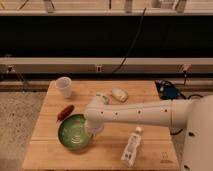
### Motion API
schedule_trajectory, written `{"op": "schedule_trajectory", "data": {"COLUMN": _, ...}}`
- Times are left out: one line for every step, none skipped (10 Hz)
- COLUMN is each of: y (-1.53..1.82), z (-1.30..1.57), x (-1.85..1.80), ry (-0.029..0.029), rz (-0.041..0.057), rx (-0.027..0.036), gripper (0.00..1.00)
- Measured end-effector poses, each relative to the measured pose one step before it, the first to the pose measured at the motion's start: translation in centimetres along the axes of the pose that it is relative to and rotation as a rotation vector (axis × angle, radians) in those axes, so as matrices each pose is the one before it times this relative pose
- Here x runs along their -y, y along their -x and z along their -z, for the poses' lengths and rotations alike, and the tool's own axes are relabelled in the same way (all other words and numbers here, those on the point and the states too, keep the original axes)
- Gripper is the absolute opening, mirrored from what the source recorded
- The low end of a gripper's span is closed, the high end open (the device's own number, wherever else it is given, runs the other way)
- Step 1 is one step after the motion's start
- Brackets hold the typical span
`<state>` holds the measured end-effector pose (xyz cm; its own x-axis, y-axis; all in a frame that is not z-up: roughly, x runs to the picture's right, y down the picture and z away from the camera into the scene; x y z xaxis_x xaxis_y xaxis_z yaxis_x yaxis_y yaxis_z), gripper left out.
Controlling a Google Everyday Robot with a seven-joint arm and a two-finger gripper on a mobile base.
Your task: Drag the ceramic bowl in a circle
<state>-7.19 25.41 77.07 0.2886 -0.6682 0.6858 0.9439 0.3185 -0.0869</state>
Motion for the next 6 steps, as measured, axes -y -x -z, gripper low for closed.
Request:
{"op": "schedule_trajectory", "data": {"y": 0.063, "z": 0.065, "x": 0.047, "ry": -0.00071, "rz": -0.00180, "rx": -0.00077, "gripper": 0.00}}
{"op": "schedule_trajectory", "data": {"y": 0.029, "z": 0.084, "x": 0.010, "ry": 0.00020, "rz": -0.00187, "rx": -0.00098, "gripper": 0.00}}
{"op": "schedule_trajectory", "data": {"y": -0.047, "z": 0.021, "x": 0.028, "ry": -0.00101, "rz": -0.00200, "rx": 0.00013, "gripper": 0.00}}
{"op": "schedule_trajectory", "data": {"y": -0.401, "z": 0.117, "x": 0.197, "ry": -0.00625, "rz": -0.00597, "rx": -0.00060, "gripper": 0.00}}
{"op": "schedule_trajectory", "data": {"y": -0.392, "z": 0.070, "x": 0.141, "ry": -0.00228, "rz": -0.00258, "rx": -0.00022, "gripper": 0.00}}
{"op": "schedule_trajectory", "data": {"y": 0.005, "z": 0.005, "x": 0.110, "ry": -0.00075, "rz": 0.00026, "rx": 0.00110, "gripper": 0.00}}
